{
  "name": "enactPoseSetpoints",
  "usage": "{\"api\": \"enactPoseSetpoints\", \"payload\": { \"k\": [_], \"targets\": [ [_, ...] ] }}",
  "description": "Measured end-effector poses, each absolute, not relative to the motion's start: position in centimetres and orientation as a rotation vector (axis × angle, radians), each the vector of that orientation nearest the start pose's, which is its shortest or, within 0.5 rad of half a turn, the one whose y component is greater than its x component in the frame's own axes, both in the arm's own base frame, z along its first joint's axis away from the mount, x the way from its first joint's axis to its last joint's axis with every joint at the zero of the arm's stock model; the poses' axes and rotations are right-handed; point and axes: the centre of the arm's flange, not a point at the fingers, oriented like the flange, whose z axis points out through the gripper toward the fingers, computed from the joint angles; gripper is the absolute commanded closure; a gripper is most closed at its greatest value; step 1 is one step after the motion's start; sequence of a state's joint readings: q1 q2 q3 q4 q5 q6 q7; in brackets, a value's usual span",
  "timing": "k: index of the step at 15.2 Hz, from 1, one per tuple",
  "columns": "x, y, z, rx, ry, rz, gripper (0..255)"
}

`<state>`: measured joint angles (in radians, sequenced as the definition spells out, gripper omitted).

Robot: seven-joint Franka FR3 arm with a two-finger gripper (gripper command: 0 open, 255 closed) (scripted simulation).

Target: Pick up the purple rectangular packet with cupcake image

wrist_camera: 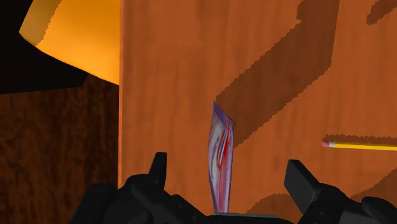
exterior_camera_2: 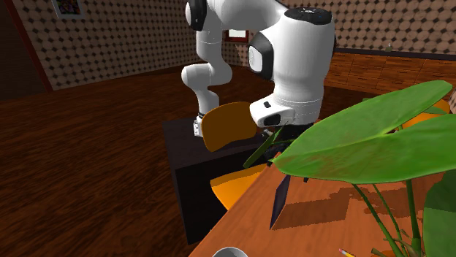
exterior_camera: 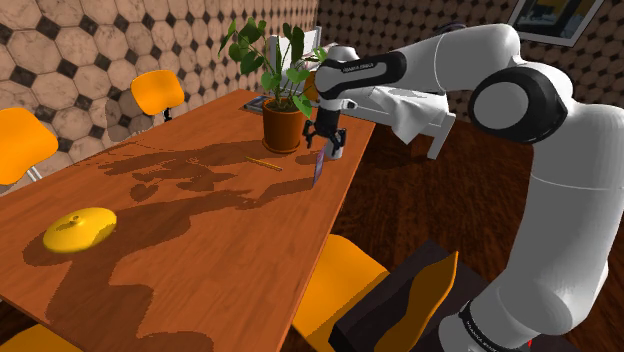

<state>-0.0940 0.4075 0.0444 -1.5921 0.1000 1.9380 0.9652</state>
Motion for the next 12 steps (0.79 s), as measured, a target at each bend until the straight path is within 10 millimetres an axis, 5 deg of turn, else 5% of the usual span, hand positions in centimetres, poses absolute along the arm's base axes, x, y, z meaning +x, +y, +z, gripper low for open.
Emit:
{"api": "enactPoseSetpoints", "payload": {
  "k": [5, 6, 12],
  "targets": [
    [66.8, -3.1, 36.8, -2.645, 1.551, 0.159, 0],
    [66.8, -3.1, 36.6, -2.645, 1.551, 0.159, 255],
    [66.8, -3.2, 36.4, -2.645, 1.550, 0.158, 255]
  ]
}}
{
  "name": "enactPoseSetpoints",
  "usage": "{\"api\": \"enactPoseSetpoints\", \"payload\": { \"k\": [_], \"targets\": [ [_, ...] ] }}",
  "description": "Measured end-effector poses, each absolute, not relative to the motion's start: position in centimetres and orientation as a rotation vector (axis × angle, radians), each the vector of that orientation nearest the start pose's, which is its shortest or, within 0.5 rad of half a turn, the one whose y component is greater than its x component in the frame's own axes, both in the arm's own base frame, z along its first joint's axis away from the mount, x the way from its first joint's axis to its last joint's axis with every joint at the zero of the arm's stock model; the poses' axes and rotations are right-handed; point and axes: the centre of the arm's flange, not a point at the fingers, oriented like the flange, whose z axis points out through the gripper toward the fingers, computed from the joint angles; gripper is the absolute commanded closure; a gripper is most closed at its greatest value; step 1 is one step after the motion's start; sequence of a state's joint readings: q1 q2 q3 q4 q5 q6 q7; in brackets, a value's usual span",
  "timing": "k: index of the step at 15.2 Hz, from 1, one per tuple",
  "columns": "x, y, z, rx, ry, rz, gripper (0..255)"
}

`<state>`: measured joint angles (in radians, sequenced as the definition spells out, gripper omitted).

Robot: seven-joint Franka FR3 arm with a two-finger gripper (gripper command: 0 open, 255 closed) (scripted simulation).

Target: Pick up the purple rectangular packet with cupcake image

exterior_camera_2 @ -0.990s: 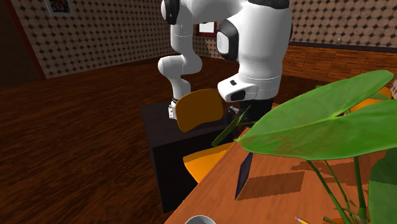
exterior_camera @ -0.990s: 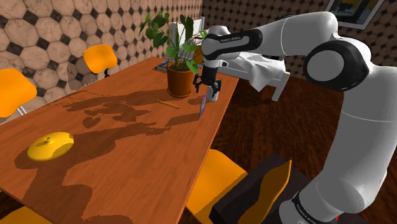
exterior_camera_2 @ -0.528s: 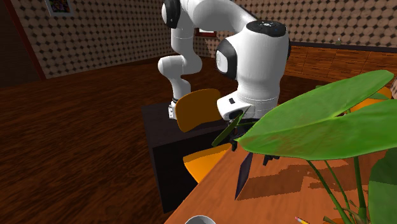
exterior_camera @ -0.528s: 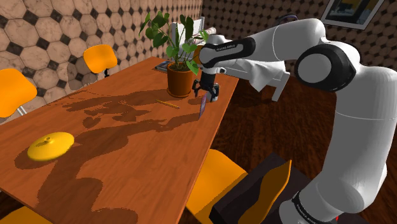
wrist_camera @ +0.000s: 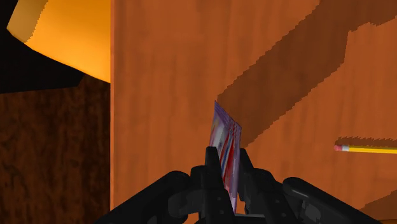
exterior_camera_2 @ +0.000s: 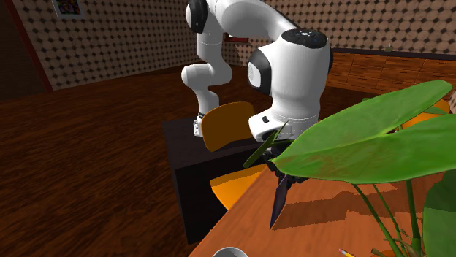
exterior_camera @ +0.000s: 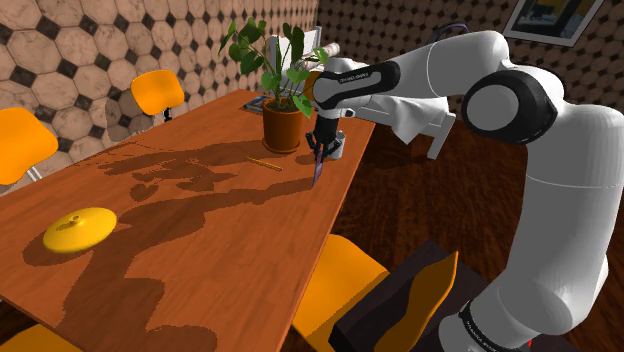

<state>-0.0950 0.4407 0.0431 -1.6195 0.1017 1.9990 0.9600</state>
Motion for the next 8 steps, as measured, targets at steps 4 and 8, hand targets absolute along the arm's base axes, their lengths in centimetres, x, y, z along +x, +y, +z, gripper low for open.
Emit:
{"api": "enactPoseSetpoints", "payload": {
  "k": [4, 8],
  "targets": [
    [66.8, -3.2, 36.4, -2.645, 1.551, 0.158, 255],
    [66.7, -3.2, 38.0, -2.645, 1.551, 0.159, 255]
  ]
}}
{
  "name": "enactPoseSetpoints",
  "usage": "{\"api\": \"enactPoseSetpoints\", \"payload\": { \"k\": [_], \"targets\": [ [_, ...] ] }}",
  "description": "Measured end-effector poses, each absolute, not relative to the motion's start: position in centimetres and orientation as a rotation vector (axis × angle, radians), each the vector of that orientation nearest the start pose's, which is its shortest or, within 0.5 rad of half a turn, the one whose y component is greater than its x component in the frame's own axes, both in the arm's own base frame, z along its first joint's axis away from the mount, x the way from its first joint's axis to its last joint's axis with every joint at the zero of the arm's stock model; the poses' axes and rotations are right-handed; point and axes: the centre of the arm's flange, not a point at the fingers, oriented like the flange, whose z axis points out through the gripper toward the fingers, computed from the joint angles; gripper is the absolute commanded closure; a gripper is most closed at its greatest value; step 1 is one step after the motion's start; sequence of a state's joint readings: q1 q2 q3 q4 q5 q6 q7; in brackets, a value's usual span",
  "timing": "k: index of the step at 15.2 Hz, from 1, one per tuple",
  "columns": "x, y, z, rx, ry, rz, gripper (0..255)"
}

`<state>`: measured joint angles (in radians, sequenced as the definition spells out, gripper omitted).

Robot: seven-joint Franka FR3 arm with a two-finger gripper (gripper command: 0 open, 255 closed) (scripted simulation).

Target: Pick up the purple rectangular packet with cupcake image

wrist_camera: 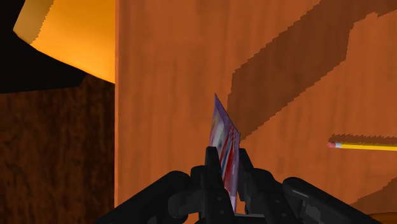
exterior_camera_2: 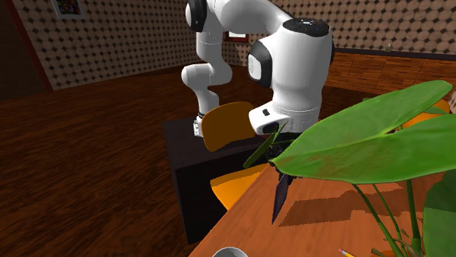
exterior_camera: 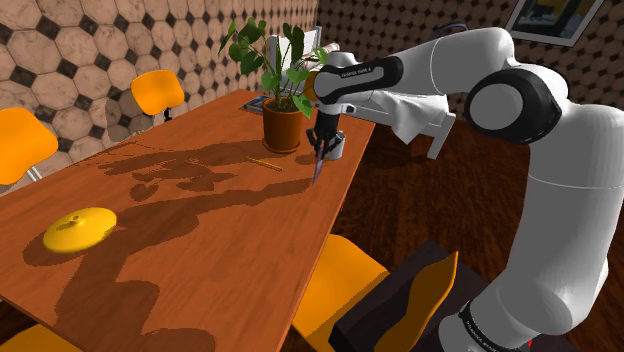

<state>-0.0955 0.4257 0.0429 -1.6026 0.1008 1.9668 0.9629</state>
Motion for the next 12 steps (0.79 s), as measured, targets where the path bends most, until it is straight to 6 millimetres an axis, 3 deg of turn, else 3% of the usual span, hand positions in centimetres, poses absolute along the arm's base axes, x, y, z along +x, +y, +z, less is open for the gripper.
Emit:
{"api": "enactPoseSetpoints", "payload": {
  "k": [12],
  "targets": [
    [66.8, -3.2, 44.1, -2.645, 1.551, 0.158, 255]
  ]
}}
